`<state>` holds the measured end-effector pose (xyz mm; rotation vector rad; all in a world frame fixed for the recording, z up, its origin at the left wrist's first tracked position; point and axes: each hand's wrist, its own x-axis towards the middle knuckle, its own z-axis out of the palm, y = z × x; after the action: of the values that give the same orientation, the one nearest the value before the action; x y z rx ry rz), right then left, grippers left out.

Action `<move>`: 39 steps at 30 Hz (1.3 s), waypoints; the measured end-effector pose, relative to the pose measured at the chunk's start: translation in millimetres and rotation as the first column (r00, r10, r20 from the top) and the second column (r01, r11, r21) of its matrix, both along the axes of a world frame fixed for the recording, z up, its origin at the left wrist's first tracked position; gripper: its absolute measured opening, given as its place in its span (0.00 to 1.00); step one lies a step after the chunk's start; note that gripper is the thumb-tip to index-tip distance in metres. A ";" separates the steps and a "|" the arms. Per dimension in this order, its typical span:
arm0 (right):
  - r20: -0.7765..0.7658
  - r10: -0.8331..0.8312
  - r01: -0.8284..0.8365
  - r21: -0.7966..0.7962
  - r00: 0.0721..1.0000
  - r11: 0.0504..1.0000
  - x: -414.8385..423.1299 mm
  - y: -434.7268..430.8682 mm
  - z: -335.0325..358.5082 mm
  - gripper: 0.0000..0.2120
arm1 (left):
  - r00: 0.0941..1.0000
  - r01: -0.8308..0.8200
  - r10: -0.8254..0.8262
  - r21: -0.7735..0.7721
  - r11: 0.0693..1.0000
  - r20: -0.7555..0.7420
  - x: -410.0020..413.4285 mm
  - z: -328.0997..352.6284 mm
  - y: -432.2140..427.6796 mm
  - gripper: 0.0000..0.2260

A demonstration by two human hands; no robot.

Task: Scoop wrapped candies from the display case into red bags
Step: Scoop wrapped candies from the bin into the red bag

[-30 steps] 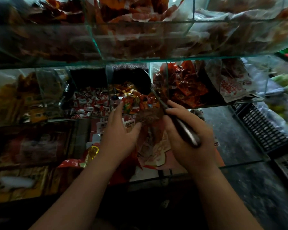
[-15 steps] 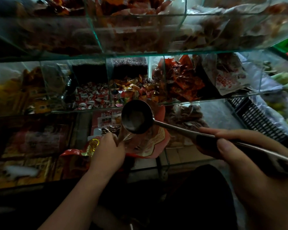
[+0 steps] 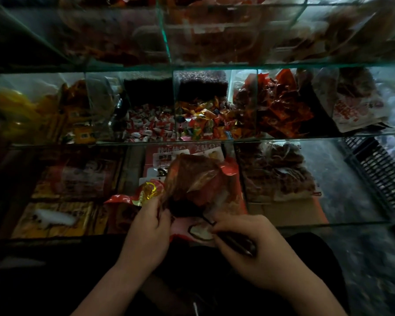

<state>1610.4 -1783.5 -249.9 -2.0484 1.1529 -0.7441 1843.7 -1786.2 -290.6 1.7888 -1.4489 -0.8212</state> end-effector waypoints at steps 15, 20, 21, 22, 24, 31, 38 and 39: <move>0.250 -0.277 0.298 -0.050 0.928 0.953 11.3 14.7 16.0 0.03 | 1.000 -0.001 0.001 -0.003 1.000 -0.020 -5.0 -12.2 -6.3 0.06; 0.129 -0.338 0.346 -0.046 0.932 0.937 14.4 -2.5 12.3 0.03 | 0.999 0.034 -0.034 -0.020 0.999 -0.020 -4.2 -11.3 -3.5 0.15; 0.062 -0.326 0.331 -0.078 0.943 0.941 15.0 -5.1 11.1 0.04 | 0.998 0.047 -0.047 -0.018 0.999 -0.032 -4.9 -11.1 -1.6 0.14; -0.006 -0.307 0.304 -0.108 0.952 0.946 15.8 -6.6 9.0 0.06 | 0.997 0.062 -0.062 -0.014 0.998 -0.043 -5.7 -11.4 -0.1 0.13; -0.083 -0.285 0.275 -0.117 0.955 0.954 15.9 -7.0 3.4 0.08 | 0.995 0.088 -0.089 -0.020 0.996 -0.051 -7.2 -11.4 1.4 0.13; 0.019 -0.407 0.405 0.053 0.913 0.913 15.8 -8.0 -27.8 0.11 | 0.988 0.133 -0.137 -0.057 0.989 -0.071 -14.2 -10.9 -6.6 0.17; 0.069 -0.480 0.445 0.279 0.875 0.851 32.2 -18.7 -54.0 0.12 | 0.985 0.160 -0.163 -0.056 0.986 -0.049 -27.3 -18.4 -14.5 0.15; 0.045 -0.488 0.449 0.325 0.872 0.832 32.2 -18.2 -57.6 0.13 | 0.985 0.163 -0.166 -0.048 0.985 -0.054 -28.6 -20.5 -14.2 0.15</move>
<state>1642.6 -1801.7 -307.5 -1.4479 1.6134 -0.8492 1815.1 -1800.4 -311.2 1.6159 -1.5799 -0.9106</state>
